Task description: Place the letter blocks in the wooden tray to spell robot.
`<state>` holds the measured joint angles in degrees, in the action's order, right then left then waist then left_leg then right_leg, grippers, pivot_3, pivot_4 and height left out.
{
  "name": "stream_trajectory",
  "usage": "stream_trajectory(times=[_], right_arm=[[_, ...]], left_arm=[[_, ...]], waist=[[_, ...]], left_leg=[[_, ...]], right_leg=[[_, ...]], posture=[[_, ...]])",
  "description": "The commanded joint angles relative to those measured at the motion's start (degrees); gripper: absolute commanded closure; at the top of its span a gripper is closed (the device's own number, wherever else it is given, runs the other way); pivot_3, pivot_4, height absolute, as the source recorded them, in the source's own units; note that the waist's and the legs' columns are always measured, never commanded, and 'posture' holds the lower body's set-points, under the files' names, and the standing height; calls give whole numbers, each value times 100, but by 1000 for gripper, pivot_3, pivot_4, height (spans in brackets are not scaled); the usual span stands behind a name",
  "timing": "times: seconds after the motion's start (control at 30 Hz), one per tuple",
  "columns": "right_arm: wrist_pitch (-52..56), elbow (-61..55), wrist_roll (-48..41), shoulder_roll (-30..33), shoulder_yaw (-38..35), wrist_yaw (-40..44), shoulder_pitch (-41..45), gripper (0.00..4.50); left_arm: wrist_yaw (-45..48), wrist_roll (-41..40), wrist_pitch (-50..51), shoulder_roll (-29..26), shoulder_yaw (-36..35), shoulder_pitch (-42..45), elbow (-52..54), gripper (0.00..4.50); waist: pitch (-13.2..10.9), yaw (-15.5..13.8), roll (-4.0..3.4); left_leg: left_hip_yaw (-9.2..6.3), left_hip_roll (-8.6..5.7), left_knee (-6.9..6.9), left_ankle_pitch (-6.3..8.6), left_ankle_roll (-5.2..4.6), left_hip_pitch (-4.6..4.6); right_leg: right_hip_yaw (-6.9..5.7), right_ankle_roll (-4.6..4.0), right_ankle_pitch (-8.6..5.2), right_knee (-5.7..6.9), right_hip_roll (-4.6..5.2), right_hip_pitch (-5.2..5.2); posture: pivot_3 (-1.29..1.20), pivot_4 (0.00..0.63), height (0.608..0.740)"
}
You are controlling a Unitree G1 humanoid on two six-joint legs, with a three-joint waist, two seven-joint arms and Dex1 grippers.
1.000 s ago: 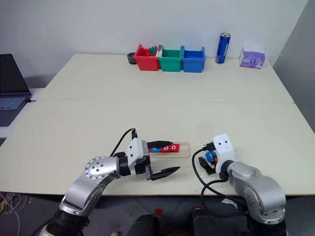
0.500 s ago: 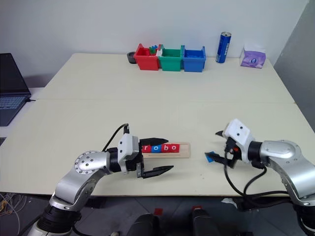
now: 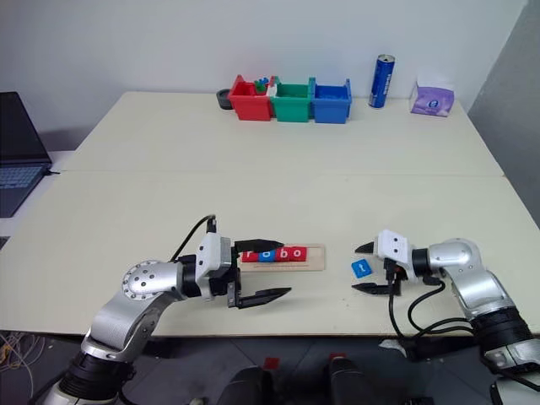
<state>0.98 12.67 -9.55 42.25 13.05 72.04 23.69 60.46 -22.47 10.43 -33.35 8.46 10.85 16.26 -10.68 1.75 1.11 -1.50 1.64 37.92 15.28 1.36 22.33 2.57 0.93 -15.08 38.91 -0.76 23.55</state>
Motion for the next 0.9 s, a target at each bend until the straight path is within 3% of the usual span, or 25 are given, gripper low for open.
stream_trajectory(times=[0.03, 0.1, 0.17, 0.23, 0.43, 0.47, 0.7, 0.9], right_arm=[[-415, 305, 166, 41, 52, 278, 218, 15], [-524, 550, 201, 61, 46, 398, 298, 15], [-599, 710, 209, 82, 29, 507, 359, 373], [-641, 771, 233, 69, 28, 552, 406, 863], [-669, 760, 252, 93, -4, 627, 419, 2936], [-677, 751, 243, 124, -17, 654, 406, 3077], [119, 14, -7, 5, -96, 431, 413, 3068], [1139, -755, 28, -964, 203, -240, 929, 3068]], left_arm=[[160, -137, -109, -108, -117, 25, 295, 0], [261, -181, -135, -130, -117, 83, 256, 0], [376, -253, -114, -132, -119, 148, 221, 0], [461, -280, -140, -150, -128, 179, 202, 0], [421, -298, -148, -113, -173, 208, 230, 0], [391, -304, -128, -103, -176, 206, 257, 0], [212, -381, -88, -173, -406, -27, 375, 0], [176, -354, -188, -525, -1062, -138, -7, 0]], waist=[[0, -2, 0], [0, -3, 0], [0, -12, 0], [0, -16, 0], [0, -10, 0], [0, -10, 0], [0, -10, 0], [-2, 59, -1]], left_leg=[[0, 0, 0, 0, 0, 0], [1, -1, 3, 0, 0, -1], [0, -1, 4, 0, 0, -5], [0, -2, 4, 0, 0, -6], [2, -1, 3, 0, 0, -18], [2, -1, 3, 0, 0, -18], [0, 2, 2, 0, 0, -19], [-2, 14, -2, 0, 0, -31]], right_leg=[[0, 0, 0, 1, 1, 0], [0, 0, 0, 1, 3, -2], [-1, -1, 1, 1, 4, -6], [-1, -2, 1, 1, 5, -8], [2, -3, 2, 4, 4, -14], [2, -3, 2, 4, 4, -14], [2, -4, 2, 5, 5, -14], [3, -9, 3, 14, -6, -14]], posture=[[0, 150, 740], [0, 150, 740], [0, 150, 740], [0, 150, 740], [0, 150, 740], [0, 150, 740], [0, 150, 740], [0, 150, 740]])
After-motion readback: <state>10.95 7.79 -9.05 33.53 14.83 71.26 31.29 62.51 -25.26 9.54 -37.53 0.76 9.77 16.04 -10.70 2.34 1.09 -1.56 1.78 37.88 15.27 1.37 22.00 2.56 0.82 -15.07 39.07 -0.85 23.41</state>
